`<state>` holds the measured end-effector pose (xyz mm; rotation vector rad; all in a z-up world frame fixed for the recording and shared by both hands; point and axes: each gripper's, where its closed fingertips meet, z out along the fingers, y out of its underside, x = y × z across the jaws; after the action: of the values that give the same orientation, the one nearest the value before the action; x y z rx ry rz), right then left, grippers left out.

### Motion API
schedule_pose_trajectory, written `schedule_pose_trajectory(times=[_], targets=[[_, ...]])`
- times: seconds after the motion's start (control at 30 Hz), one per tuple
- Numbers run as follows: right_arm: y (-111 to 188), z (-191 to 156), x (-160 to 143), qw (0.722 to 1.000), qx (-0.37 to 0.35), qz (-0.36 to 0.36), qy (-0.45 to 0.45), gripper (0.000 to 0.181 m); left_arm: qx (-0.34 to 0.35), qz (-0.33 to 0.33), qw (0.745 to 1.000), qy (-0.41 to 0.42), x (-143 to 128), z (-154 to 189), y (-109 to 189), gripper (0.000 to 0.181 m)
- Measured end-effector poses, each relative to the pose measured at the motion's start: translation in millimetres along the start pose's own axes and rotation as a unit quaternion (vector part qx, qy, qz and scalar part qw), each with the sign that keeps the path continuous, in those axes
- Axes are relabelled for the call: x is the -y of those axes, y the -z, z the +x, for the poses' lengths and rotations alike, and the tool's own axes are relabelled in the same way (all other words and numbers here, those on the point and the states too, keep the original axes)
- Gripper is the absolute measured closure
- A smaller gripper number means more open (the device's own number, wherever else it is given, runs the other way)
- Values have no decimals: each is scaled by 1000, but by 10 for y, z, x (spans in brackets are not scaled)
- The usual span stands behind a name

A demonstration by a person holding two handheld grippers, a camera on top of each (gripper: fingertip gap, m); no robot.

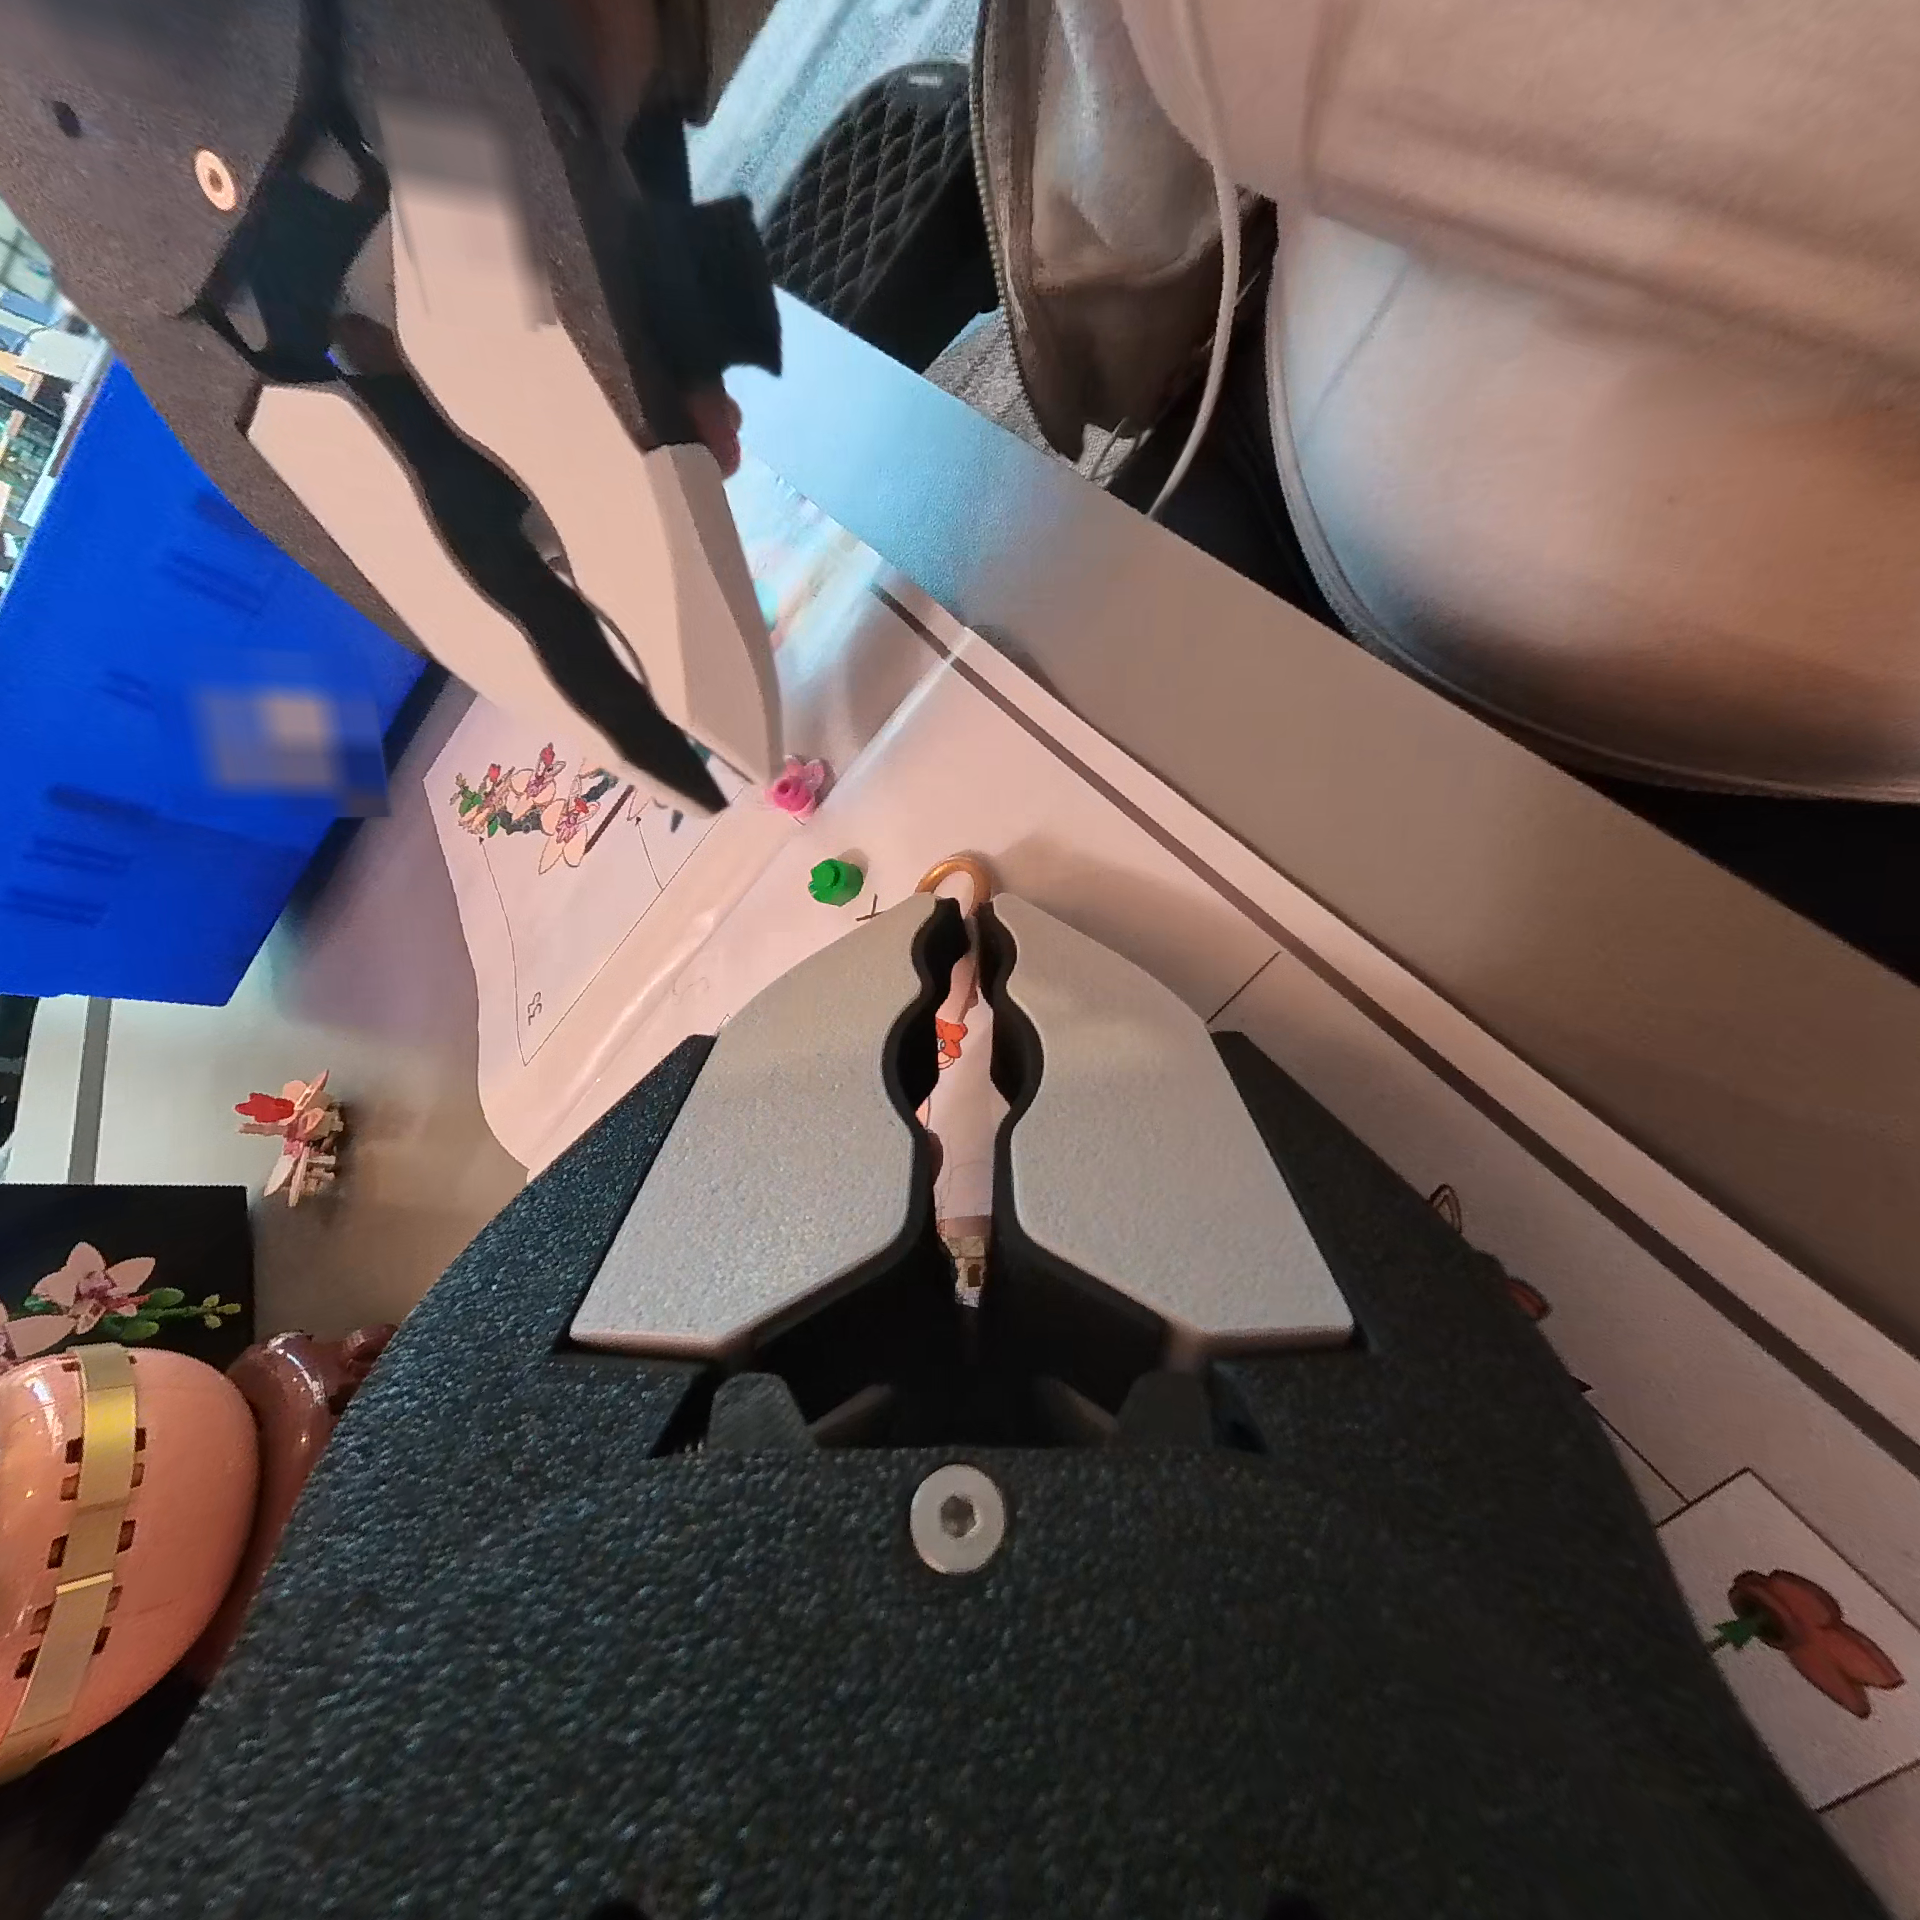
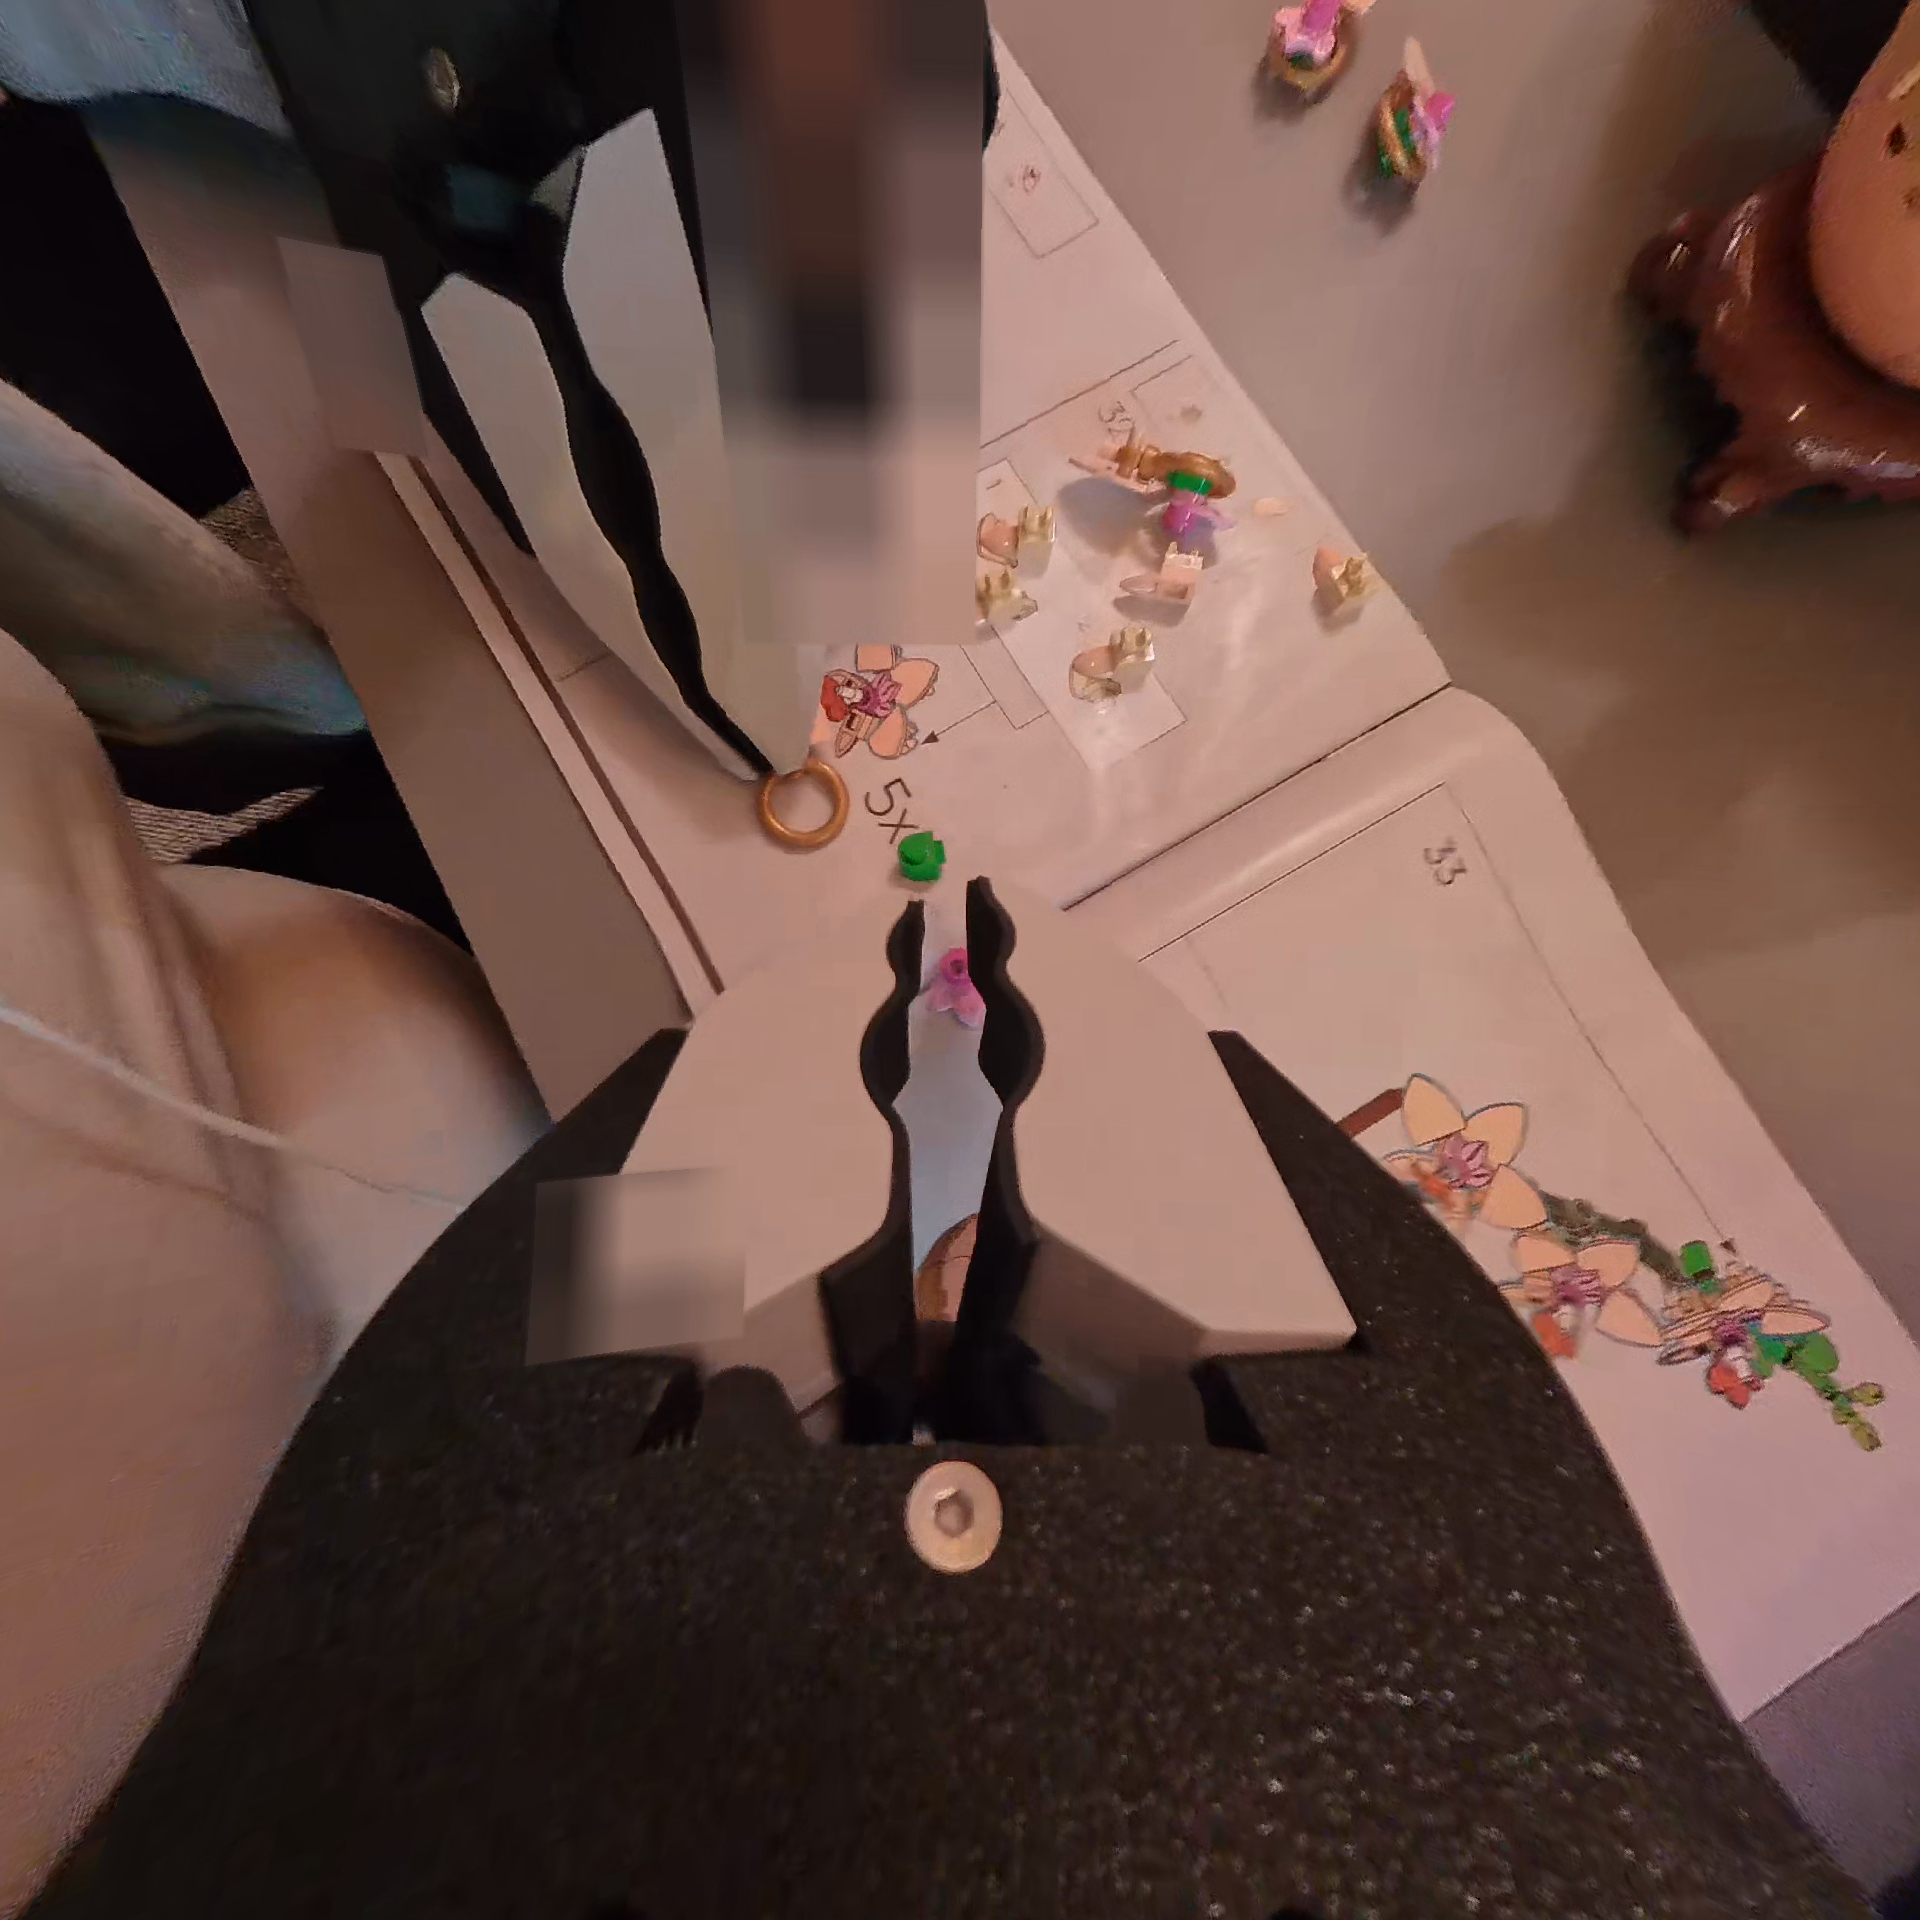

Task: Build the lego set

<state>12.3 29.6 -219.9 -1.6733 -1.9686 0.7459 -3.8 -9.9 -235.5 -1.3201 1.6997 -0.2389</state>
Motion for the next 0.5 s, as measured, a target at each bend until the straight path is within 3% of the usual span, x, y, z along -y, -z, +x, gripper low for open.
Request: schedule_pose_trajectory(times=[0.1, 0.23, 0.5], targets=[[-94, -92, -54, 999, -8, -25, -37, 165, 2, -2, 1000, 1, -4, -6, -3, 177], [-147, -26, -12, 995, -74, -1, -73, 165, 4, -2, 1000, -1, -4, -6, -3, 177], [-167, -58, 7, 996, -58, -19, -60, 171, 9, -3, 1000, -3, -7, -13, -6, 177]])
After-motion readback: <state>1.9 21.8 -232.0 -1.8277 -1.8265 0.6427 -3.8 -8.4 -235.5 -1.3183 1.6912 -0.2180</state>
